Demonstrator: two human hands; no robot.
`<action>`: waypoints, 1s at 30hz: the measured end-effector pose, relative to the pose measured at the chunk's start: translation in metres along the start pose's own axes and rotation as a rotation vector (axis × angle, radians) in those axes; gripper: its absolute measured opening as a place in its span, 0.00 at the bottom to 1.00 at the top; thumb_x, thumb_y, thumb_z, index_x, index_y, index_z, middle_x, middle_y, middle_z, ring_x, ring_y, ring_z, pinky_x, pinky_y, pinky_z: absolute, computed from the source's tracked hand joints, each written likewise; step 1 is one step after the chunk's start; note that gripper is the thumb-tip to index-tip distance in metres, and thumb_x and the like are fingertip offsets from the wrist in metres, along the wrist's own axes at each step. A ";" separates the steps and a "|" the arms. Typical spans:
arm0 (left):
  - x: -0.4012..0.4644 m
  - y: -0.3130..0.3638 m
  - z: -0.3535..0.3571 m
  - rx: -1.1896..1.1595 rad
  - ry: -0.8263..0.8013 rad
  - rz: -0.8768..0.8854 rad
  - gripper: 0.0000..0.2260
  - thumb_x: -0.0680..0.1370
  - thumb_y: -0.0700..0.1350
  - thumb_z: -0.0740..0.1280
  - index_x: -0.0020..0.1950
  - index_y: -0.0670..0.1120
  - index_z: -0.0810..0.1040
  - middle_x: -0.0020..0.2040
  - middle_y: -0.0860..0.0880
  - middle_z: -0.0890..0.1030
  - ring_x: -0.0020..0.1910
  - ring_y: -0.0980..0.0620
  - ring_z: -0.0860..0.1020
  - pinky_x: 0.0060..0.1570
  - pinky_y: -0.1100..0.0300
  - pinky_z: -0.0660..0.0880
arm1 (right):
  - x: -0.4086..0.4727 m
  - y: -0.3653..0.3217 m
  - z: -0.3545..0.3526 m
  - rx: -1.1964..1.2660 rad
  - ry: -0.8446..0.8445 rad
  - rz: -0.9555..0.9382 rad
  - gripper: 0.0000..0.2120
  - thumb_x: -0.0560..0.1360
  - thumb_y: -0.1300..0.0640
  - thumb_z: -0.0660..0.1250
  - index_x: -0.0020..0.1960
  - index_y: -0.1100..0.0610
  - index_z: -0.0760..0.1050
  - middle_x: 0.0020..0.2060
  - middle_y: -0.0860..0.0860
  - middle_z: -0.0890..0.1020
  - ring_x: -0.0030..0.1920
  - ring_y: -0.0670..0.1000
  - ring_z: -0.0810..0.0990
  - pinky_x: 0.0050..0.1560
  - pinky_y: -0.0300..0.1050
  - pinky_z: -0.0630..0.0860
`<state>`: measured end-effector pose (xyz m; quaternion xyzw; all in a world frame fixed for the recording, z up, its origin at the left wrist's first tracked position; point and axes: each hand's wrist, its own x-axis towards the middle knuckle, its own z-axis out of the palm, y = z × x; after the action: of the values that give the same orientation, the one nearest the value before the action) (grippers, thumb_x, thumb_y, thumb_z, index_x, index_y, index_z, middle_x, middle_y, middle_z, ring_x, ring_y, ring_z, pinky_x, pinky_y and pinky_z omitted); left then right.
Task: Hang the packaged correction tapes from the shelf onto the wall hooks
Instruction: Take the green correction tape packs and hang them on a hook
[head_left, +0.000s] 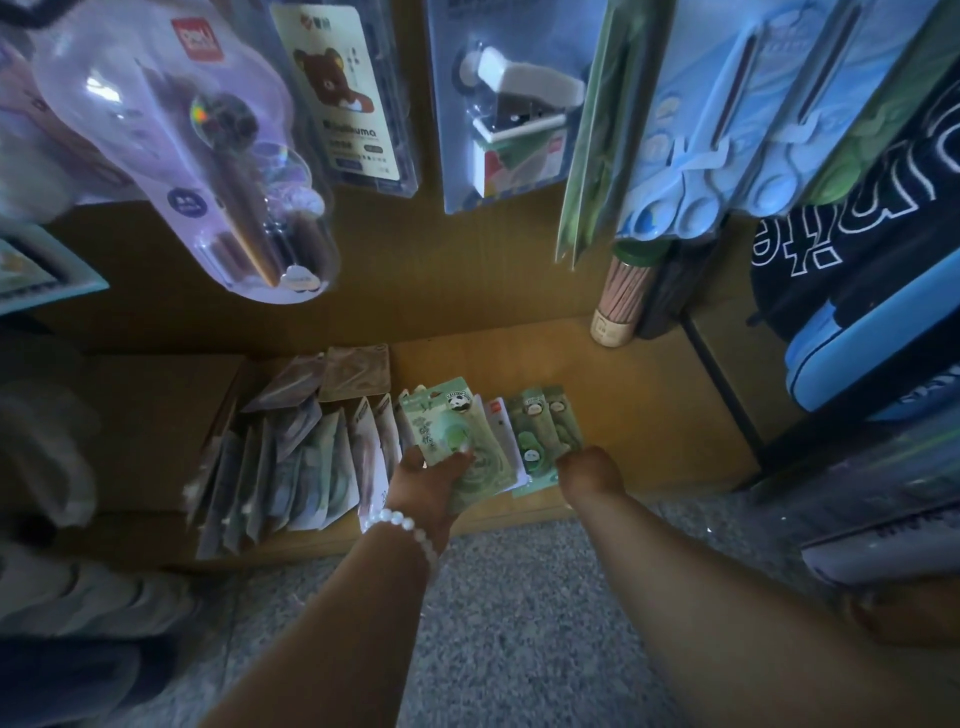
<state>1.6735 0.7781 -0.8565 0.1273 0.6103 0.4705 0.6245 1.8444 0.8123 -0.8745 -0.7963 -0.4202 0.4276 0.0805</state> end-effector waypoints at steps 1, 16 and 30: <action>0.000 0.000 -0.001 0.004 0.000 -0.003 0.14 0.75 0.35 0.71 0.61 0.39 0.78 0.52 0.40 0.84 0.47 0.42 0.84 0.56 0.41 0.79 | 0.000 -0.002 0.001 0.003 0.005 0.005 0.16 0.80 0.57 0.58 0.63 0.64 0.75 0.60 0.60 0.78 0.61 0.58 0.76 0.56 0.44 0.72; -0.001 -0.004 0.003 0.063 0.051 0.024 0.13 0.74 0.44 0.72 0.58 0.45 0.79 0.52 0.39 0.85 0.53 0.37 0.83 0.59 0.34 0.76 | -0.021 -0.008 -0.007 0.794 0.240 -0.216 0.03 0.76 0.64 0.65 0.45 0.61 0.78 0.29 0.55 0.77 0.30 0.53 0.74 0.37 0.45 0.73; -0.014 0.001 0.016 -0.057 -0.005 -0.032 0.23 0.71 0.43 0.77 0.63 0.41 0.76 0.51 0.39 0.85 0.47 0.40 0.85 0.53 0.38 0.80 | -0.031 0.003 -0.004 0.456 0.218 -0.266 0.05 0.75 0.54 0.68 0.45 0.56 0.78 0.41 0.52 0.82 0.44 0.53 0.79 0.41 0.42 0.70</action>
<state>1.6894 0.7753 -0.8431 0.1010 0.5973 0.4773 0.6366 1.8401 0.7884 -0.8539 -0.7368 -0.4029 0.4087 0.3575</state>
